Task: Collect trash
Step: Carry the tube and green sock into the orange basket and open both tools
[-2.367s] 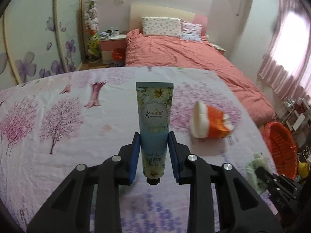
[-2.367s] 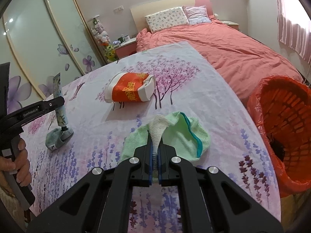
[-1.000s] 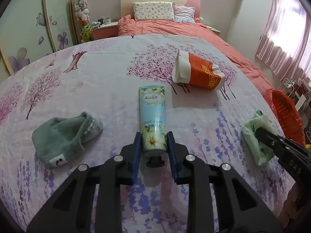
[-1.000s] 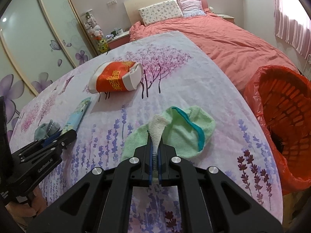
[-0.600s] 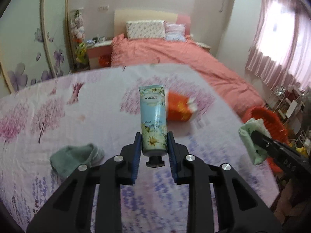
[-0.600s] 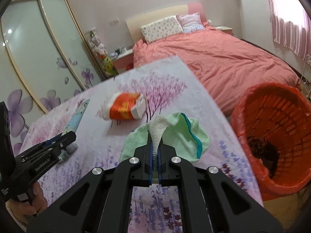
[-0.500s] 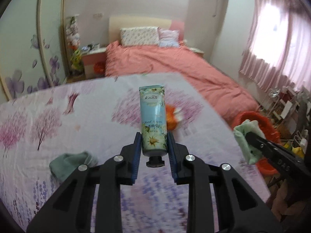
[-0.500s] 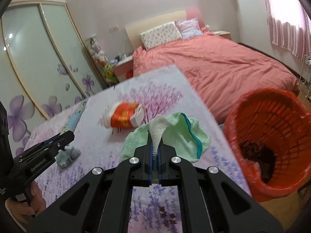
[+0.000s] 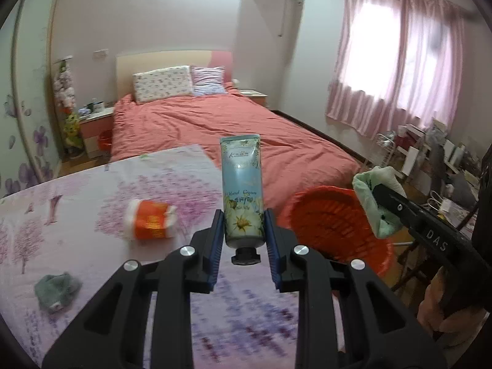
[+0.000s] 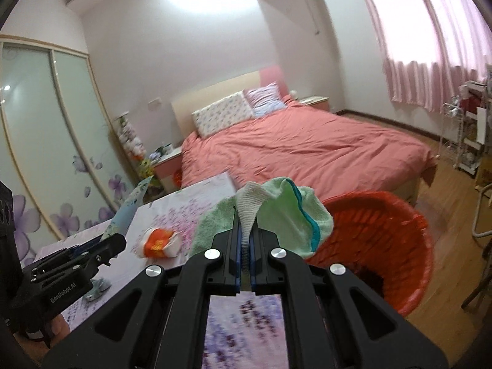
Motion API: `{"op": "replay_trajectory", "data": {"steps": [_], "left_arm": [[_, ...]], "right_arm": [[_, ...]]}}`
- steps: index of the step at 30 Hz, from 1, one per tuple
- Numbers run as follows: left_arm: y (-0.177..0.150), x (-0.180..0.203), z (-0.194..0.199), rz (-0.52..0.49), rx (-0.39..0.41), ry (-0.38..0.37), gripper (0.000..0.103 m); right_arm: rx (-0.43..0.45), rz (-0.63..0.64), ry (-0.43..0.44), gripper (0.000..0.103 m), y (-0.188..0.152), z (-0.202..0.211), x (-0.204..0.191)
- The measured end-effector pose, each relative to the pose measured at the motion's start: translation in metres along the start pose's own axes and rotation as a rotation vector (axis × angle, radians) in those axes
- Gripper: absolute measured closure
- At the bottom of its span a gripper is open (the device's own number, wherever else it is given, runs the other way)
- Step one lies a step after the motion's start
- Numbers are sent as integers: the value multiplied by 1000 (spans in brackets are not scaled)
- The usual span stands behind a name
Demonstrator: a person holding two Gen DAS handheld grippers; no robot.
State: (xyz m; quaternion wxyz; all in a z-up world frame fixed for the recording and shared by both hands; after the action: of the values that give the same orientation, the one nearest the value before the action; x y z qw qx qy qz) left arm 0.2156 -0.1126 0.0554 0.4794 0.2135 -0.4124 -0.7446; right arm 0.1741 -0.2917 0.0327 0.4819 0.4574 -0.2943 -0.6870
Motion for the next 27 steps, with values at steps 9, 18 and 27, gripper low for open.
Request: {"op": "replay_trajectory", "data": {"steps": [9, 18, 27], "left_arm": [[1, 60, -35, -37, -29, -125, 77], [-3, 103, -73, -67, -70, -218, 77], [-17, 130, -125, -84, -150, -208, 71]], "right_arm": [[19, -68, -57, 99, 2, -1, 42], [35, -166, -78, 99, 2, -6, 89], [-22, -258, -88, 94, -8, -33, 125]]}}
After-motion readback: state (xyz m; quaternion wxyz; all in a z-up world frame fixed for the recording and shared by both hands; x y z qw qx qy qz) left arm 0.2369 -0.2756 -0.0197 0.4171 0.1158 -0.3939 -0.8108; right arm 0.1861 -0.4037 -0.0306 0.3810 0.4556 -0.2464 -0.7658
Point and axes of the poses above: each gripper's, at about its wrist camera, not at the fingertips, and z roughly against the way its jaws point, x to its right, y to its top, the point moved 1 cm from there along -z, roughly the way its jaws point, and after that the axes turned 4 degrees about y, right-handed, at the moved point
